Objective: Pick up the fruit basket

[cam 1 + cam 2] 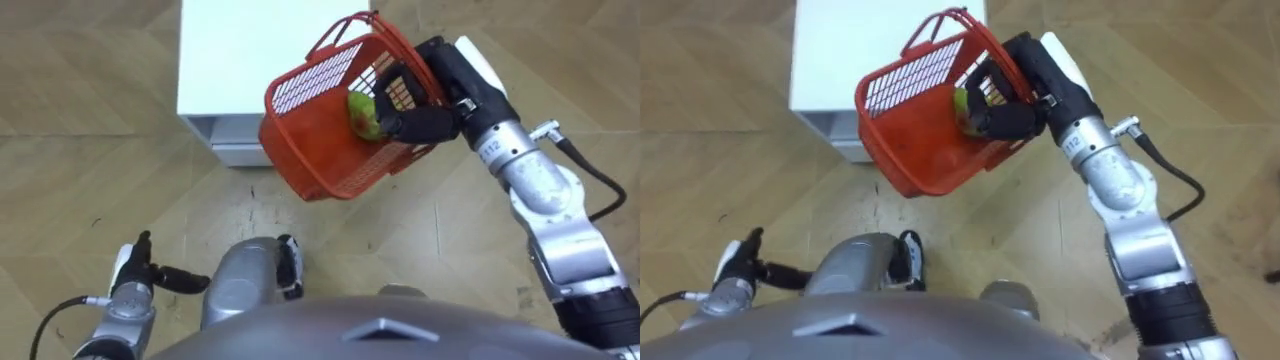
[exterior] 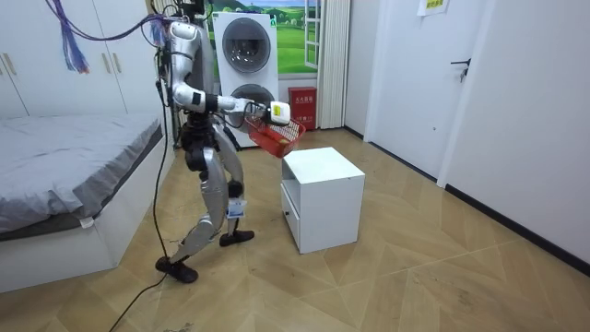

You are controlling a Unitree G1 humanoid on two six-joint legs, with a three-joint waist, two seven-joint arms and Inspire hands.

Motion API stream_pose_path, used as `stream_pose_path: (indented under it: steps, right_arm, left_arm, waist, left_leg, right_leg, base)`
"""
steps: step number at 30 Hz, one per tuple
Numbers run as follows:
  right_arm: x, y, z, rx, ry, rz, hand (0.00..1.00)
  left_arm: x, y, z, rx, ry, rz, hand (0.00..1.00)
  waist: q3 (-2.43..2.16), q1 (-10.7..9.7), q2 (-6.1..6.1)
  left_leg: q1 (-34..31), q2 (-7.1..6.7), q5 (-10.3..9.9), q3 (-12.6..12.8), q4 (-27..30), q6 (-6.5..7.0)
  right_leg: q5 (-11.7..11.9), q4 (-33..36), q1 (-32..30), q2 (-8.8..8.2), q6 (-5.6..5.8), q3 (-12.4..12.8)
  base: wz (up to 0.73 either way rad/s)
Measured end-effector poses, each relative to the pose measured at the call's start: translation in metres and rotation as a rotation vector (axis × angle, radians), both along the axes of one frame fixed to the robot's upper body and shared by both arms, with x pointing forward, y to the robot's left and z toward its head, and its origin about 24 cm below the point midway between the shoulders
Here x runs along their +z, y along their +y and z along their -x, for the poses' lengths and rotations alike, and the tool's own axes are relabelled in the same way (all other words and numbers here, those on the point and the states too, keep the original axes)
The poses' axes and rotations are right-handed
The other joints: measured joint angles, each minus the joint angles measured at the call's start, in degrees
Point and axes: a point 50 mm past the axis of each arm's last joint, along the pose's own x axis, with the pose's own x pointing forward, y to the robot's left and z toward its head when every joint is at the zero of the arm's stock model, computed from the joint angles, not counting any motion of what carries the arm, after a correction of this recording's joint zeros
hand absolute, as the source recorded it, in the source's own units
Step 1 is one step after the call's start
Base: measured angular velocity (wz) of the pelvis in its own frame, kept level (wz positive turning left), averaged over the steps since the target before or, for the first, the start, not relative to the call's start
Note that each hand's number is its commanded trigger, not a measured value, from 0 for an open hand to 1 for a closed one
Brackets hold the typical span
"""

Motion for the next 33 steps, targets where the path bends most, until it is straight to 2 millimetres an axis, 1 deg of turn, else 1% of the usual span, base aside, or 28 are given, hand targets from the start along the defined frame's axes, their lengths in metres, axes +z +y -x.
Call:
stream_pose_path:
  steps: [1, 2, 3, 4, 5, 6, 7, 8, 9, 10, 11, 12, 13, 14, 15, 16, 19, 20, 21, 22, 26, 28, 31, 33]
  right_arm:
    - [-0.002, -0.001, 0.000, -0.002, 0.003, 0.001, 1.00]
    - [-0.001, -0.001, 0.000, -0.002, 0.002, 0.001, 1.00]
    - [0.000, 0.000, -0.001, 0.000, -0.002, -0.003, 1.00]
    - [0.000, 0.001, -0.002, 0.002, -0.004, -0.004, 1.00]
    - [0.001, 0.001, -0.003, 0.003, -0.005, -0.003, 1.00]
    - [0.000, 0.001, -0.003, 0.001, -0.001, -0.001, 1.00]
    - [-0.002, 0.002, -0.002, -0.005, 0.009, -0.001, 1.00]
    - [-0.002, 0.003, -0.002, -0.006, 0.011, -0.004, 1.00]
    - [-0.002, 0.004, -0.003, -0.011, 0.011, -0.013, 1.00]
    - [-0.002, 0.006, -0.004, -0.012, 0.006, -0.016, 1.00]
    - [-0.004, 0.006, -0.004, -0.019, 0.010, -0.019, 1.00]
    - [-0.008, 0.007, -0.004, -0.035, 0.025, -0.025, 1.00]
    - [-0.011, 0.007, -0.005, -0.037, 0.035, -0.026, 1.00]
    - [-0.012, 0.007, -0.005, -0.040, 0.039, -0.027, 1.00]
    - [-0.014, 0.006, -0.006, -0.045, 0.050, -0.031, 1.00]
    - [-0.015, 0.005, -0.006, -0.048, 0.055, -0.031, 1.00]
    - [-0.018, 0.006, -0.009, -0.050, 0.063, -0.030, 1.00]
    - [-0.020, 0.006, -0.010, -0.054, 0.066, -0.029, 1.00]
    - [-0.022, 0.006, -0.010, -0.058, 0.071, -0.029, 1.00]
    - [-0.025, 0.008, -0.011, -0.055, 0.081, -0.023, 1.00]
    - [-0.035, 0.011, -0.018, -0.055, 0.115, -0.010, 1.00]
    - [-0.039, 0.014, -0.022, -0.055, 0.128, 0.002, 1.00]
    - [-0.043, 0.016, -0.028, -0.069, 0.134, 0.012, 1.00]
    - [-0.045, 0.018, -0.032, -0.066, 0.140, 0.024, 1.00]
  left_arm:
    - [0.001, -0.001, -0.004, -0.003, -0.007, 0.001, 0.00]
    - [0.001, -0.001, -0.007, -0.004, -0.015, 0.002, 0.00]
    - [0.002, -0.003, -0.010, -0.004, -0.027, 0.004, 0.00]
    - [0.003, -0.003, -0.016, -0.010, -0.045, 0.004, 0.00]
    - [0.004, -0.003, -0.019, -0.013, -0.052, 0.003, 0.00]
    - [0.005, -0.005, -0.022, -0.021, -0.062, 0.002, 0.00]
    - [0.004, -0.007, -0.023, -0.037, -0.065, 0.005, 0.00]
    - [0.004, -0.008, -0.023, -0.038, -0.068, 0.009, 0.00]
    - [0.003, -0.010, -0.021, -0.037, -0.062, 0.015, 0.00]
    - [0.001, -0.010, -0.016, -0.034, -0.047, 0.018, 0.00]
    - [0.000, -0.011, -0.013, -0.032, -0.036, 0.020, 0.00]
    - [-0.002, -0.011, -0.007, -0.035, -0.021, 0.017, 0.00]
    - [-0.003, -0.009, 0.001, -0.030, -0.001, 0.011, 0.00]
    - [-0.003, -0.008, 0.006, -0.022, 0.009, 0.009, 0.00]
    - [-0.004, -0.006, 0.013, -0.014, 0.026, 0.004, 0.00]
    - [-0.004, -0.006, 0.017, -0.011, 0.033, 0.005, 0.00]
    - [-0.007, -0.009, 0.030, -0.006, 0.059, 0.019, 0.00]
    - [-0.007, -0.009, 0.031, -0.006, 0.063, 0.020, 0.00]
    - [-0.007, -0.008, 0.032, -0.005, 0.066, 0.017, 0.00]
    - [-0.006, -0.007, 0.030, -0.007, 0.063, 0.014, 0.00]
    - [-0.007, -0.011, 0.028, -0.018, 0.060, 0.021, 0.00]
    - [-0.008, -0.010, 0.029, -0.021, 0.079, 0.013, 0.00]
    - [-0.009, -0.010, 0.027, -0.029, 0.099, 0.010, 0.00]
    - [-0.009, -0.010, 0.029, -0.036, 0.112, 0.007, 0.00]
  waist:
    - [0.14, 0.0, 0.60]
    - [0.09, 0.0, 0.70]
    - [0.32, 0.5, 1.34]
    - [0.50, 0.5, 1.76]
    - [0.55, 0.5, 1.87]
    - [0.64, 0.4, 2.06]
    - [0.60, 0.5, 2.26]
    - [0.55, 0.5, 2.17]
    - [0.53, 0.7, 2.10]
    - [0.45, 0.9, 1.85]
    - [0.42, 0.8, 2.26]
    - [0.10, 1.2, 2.61]
    - [0.11, 2.1, 2.94]
    - [0.12, 2.2, 3.08]
    - [0.13, 2.4, 3.05]
    - [0.12, 2.7, 2.85]
    - [0.19, 3.1, 2.51]
    - [0.29, 3.2, 2.33]
    - [0.60, 3.5, 2.02]
    - [0.72, 3.7, 1.69]
    - [0.67, 4.0, 1.46]
    - [0.58, 4.3, 1.39]
    - [0.56, 4.4, 1.41]
    - [0.54, 4.5, 1.39]
  left_leg:
    - [2.1, -0.48, -0.5, -1.0, -1.5, 0.34]
    - [2.7, -0.51, -0.7, -1.5, -2.1, 0.43]
    - [3.6, -0.42, -0.8, -2.4, -3.4, 0.47]
    - [4.5, -0.18, -0.8, -3.2, -4.2, 0.43]
    - [5.0, -0.10, -0.7, -3.7, -4.7, 0.41]
    - [5.9, 0.01, -0.7, -4.8, -5.5, 0.37]
    - [6.7, 0.18, -0.7, -5.5, -6.3, 0.33]
    - [7.2, 0.19, -0.7, -5.9, -6.7, 0.22]
    - [7.9, 0.15, -0.7, -6.7, -7.0, -0.10]
    - [8.7, 0.08, -1.2, -6.8, -6.9, -0.92]
    - [9.3, 0.47, -1.6, -7.2, -7.0, -1.43]
    - [10.5, 1.38, -1.6, -7.3, -7.7, -1.74]
    - [11.7, 2.37, -1.6, -7.8, -8.9, -2.41]
    - [12.3, 2.83, -1.6, -8.0, -9.6, -2.90]
    - [13.2, 3.38, -1.6, -8.2, -10.8, -3.58]
    - [13.6, 3.99, -1.6, -8.1, -11.4, -3.96]
    - [13.3, 4.50, -1.6, -8.2, -11.5, -4.24]
    - [13.2, 4.60, -1.6, -8.2, -11.5, -4.28]
    - [13.0, 4.88, -1.8, -8.2, -11.5, -4.63]
    - [12.5, 4.93, -1.9, -8.3, -11.4, -4.87]
    - [11.1, 4.93, -1.9, -8.7, -11.4, -4.93]
    - [10.2, 5.01, -1.8, -8.9, -11.8, -4.87]
    - [8.1, 5.03, -1.3, -9.5, -11.7, -4.78]
    - [7.0, 5.01, -1.3, -9.6, -11.2, -4.76]
  right_leg:
    - [4.2, 2.8, -1.2, -0.03, -0.19, 0.6]
    - [3.7, 4.2, -2.3, 0.21, -0.03, 1.1]
    - [0.7, 5.7, -5.2, 0.89, 0.25, 1.4]
    - [-2.0, 5.2, -8.2, 2.04, 0.39, 1.5]
    - [-3.1, 4.2, -9.7, 2.59, 0.43, 1.5]
    - [-4.7, 1.0, -11.8, 3.48, 0.24, 1.5]
    - [-5.2, -4.8, -12.9, 4.47, -0.01, 1.8]
    - [-5.2, -8.8, -13.2, 4.83, 0.00, 1.9]
    - [-4.3, -17.9, -13.2, 5.74, 0.10, 2.9]
    - [0.0, -25.9, -12.5, 6.65, -0.04, 3.6]
    - [0.7, -26.2, -11.6, 6.85, -0.66, 3.6]
    - [1.2, -28.4, -9.3, 7.93, -1.25, 2.5]
    - [1.7, -30.7, -7.4, 9.23, -1.83, 1.7]
    - [1.9, -31.8, -6.5, 9.81, -2.03, 1.5]
    - [2.2, -33.3, -5.3, 10.74, -2.28, 1.1]
    - [2.3, -34.0, -4.9, 11.40, -2.54, 1.1]
    - [2.6, -35.4, -4.5, 12.14, -2.91, 1.0]
    - [2.7, -35.6, -4.5, 12.25, -3.00, 0.9]
    - [2.7, -35.6, -4.6, 12.46, -3.07, 0.7]
    - [2.7, -35.7, -4.9, 12.59, -3.14, 0.4]
    - [3.1, -35.9, -6.0, 12.64, -3.20, -0.6]
    - [3.9, -36.9, -6.7, 12.85, -3.24, -0.9]
    - [5.0, -38.6, -7.6, 13.01, -3.25, -1.8]
    - [5.5, -39.6, -8.1, 13.18, -3.22, -1.9]
  base:
    - [0.23]
    - [0.20]
    - [0.17]
    - [0.22]
    - [0.30]
    - [0.37]
    - [0.41]
    - [0.41]
    - [0.37]
    - [0.39]
    - [0.23]
    - [0.07]
    - [0.00]
    - [0.07]
    - [0.09]
    - [0.05]
    - [-0.05]
    - [0.00]
    - [0.04]
    - [0.06]
    - [0.07]
    - [0.00]
    - [0.08]
    - [0.03]
